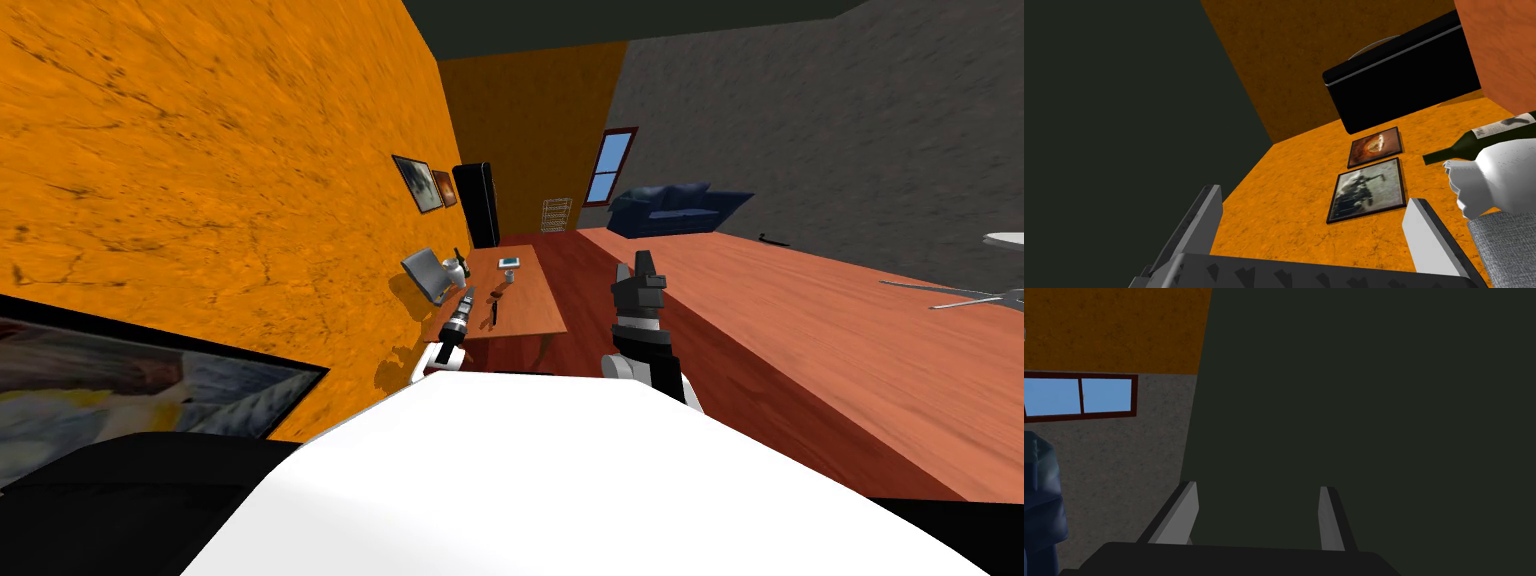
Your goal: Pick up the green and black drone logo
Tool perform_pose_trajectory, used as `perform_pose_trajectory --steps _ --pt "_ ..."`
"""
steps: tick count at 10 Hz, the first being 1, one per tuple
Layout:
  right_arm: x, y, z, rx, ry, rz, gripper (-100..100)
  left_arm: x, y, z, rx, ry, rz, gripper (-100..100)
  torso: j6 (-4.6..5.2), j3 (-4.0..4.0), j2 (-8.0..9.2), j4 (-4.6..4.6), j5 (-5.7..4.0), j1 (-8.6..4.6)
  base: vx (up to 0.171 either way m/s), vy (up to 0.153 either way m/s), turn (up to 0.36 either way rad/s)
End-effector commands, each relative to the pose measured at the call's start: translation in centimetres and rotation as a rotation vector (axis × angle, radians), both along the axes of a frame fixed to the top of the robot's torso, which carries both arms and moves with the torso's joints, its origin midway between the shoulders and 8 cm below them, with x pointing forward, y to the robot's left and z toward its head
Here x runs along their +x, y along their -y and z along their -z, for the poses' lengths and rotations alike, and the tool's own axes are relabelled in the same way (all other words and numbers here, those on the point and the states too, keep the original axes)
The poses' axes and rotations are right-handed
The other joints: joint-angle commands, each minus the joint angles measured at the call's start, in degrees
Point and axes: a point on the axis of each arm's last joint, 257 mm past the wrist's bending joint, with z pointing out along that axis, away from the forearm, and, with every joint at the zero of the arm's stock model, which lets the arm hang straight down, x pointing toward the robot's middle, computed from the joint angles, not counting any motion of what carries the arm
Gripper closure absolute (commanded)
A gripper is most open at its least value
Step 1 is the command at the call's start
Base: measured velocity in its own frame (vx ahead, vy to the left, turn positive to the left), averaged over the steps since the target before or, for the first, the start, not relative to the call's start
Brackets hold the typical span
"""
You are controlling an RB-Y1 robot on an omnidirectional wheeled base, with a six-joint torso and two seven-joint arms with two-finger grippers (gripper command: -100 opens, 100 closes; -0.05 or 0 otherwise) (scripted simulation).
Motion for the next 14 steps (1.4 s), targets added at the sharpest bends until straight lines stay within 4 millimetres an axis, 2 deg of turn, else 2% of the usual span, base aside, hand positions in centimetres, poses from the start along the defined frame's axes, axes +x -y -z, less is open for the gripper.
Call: perform_pose_trajectory --steps 1,6,12,14 --pt "0.0 0.0 0.0 0.0 0.0 0.0 0 0.1 -0.3 1.8 0.019 -0.037 -0.008 -100 0.0 0.0 0.0 0.0 0.0 0.0 0.006 -0.008 -0.077" --pt "0.0 0.0 0.0 0.0 0.0 0.0 0 1.5 -1.5 7.2 0.142 -0.161 -0.038 -100 -0.04 0.01 0.02 0.0 0.0 0.01 0.007 -0.009 -0.102" --pt "0.0 0.0 0.0 0.0 0.0 0.0 0 2.1 -3.6 13.6 0.274 -0.308 -0.073 -100 -0.04 0.01 0.02 0.0 0.0 0.01 0.007 -0.01 -0.101" --pt "0.0 0.0 0.0 0.0 0.0 0.0 0 1.7 -3.9 14.8 0.275 -0.332 -0.075 -100 -0.05 0.01 0.02 0.0 0.0 0.01 0.005 -0.005 -0.023"
